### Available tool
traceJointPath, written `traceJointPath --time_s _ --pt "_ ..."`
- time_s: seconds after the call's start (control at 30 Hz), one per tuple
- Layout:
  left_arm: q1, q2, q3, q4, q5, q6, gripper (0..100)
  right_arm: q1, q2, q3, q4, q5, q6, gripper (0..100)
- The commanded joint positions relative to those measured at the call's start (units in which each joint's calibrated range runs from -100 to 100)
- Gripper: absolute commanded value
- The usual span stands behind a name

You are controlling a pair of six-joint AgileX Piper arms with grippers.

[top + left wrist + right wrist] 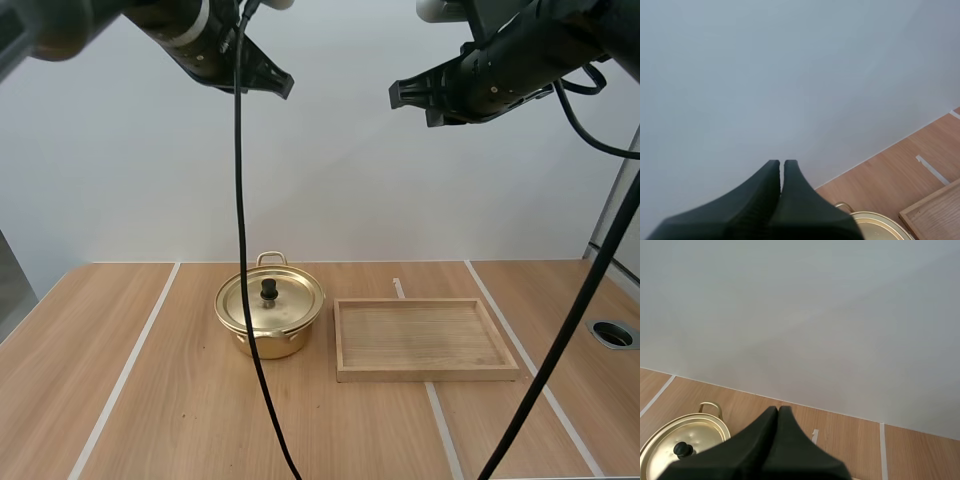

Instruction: Open the pot, put the grape inside, and close it

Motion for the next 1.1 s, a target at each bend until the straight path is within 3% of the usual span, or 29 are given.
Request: traceJointPath --time_s 0.0,0.4,0.57,0.7,0.87,1.07 --pt "-0.10 -3.62 -0.76 0.44 -0.04 -0.50 0 -0.25 -0.79 -0.03 0.60 0.06 -0.25 0" --pt "-0.10 -19.58 -0.76 -0.02 0.32 -0.94 0 -0.25 -1.21 -0.03 6.42 4.89 1.67 0" --pt "-0.10 -27.38 1.08 2.25 0.29 -12.16 0 -0.25 -5.02 1.59 7.41 1.70 1.67 0" --pt "-0.10 -35.72 7.58 7.33 -8.34 -19.69 0 -0.25 -12.28 8.03 7.41 -5.39 1.67 0" --pt "-0.10 -43.84 17.56 14.31 -10.11 -27.57 0 -0.25 -21.15 16.97 7.41 -8.19 1.36 0" --pt "-0.10 -51.11 31.39 15.40 -11.61 -29.37 0 -0.25 -30.49 27.49 6.91 -10.86 1.06 0"
